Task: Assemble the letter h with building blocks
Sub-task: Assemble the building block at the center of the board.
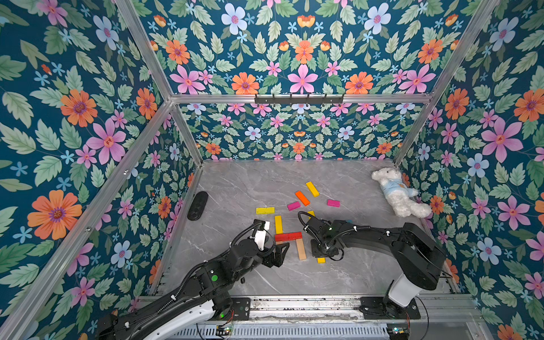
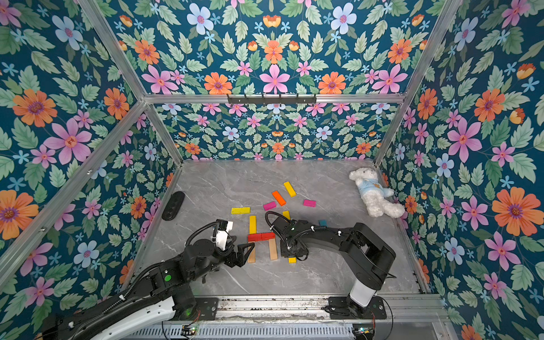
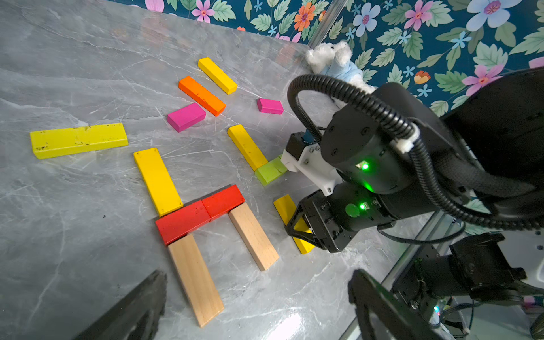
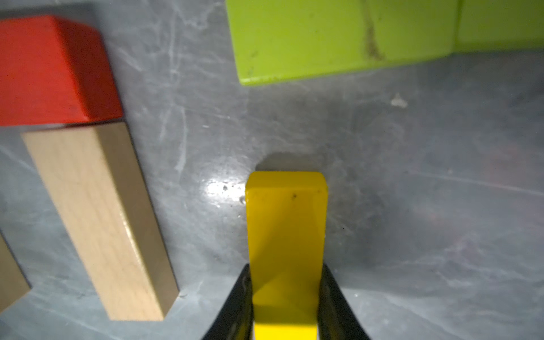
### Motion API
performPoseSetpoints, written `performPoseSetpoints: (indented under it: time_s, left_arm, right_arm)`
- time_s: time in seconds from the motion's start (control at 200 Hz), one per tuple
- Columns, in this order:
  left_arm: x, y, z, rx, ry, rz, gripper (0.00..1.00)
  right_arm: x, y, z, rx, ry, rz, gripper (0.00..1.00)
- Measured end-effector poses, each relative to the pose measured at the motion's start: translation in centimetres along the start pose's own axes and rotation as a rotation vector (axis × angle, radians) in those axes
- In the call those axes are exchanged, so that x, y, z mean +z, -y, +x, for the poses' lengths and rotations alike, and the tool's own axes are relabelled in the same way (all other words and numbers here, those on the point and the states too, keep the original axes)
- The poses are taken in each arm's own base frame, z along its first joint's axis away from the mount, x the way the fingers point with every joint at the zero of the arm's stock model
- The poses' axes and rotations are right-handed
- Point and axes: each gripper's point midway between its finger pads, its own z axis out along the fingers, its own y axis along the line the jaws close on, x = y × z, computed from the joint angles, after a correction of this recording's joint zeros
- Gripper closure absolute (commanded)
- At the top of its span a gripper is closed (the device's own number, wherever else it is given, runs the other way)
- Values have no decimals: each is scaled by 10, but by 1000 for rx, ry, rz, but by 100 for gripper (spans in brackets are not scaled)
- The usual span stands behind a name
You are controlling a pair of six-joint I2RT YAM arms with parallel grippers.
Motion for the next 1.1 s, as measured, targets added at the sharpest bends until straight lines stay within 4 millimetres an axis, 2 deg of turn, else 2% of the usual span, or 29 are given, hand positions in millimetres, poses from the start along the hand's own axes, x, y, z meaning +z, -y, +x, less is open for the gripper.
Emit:
performPoseSetpoints:
  time_s: [0.61, 0.82, 0.99, 1.1]
  left_arm:
    - [2, -5, 6, 6, -23, -22, 1]
    - [2, -5, 6, 6, -23, -23, 1]
    - [2, -5, 6, 6, -23, -24, 1]
    - [2, -5, 6, 6, -24, -24, 1]
  right_arm:
    - [3, -3, -15, -10, 7, -5, 88]
    - [4, -3, -18, -5, 10, -4, 87]
    - [4, -3, -18, -3, 8, 0, 83]
    - [4, -3, -19, -3, 7, 3, 84]
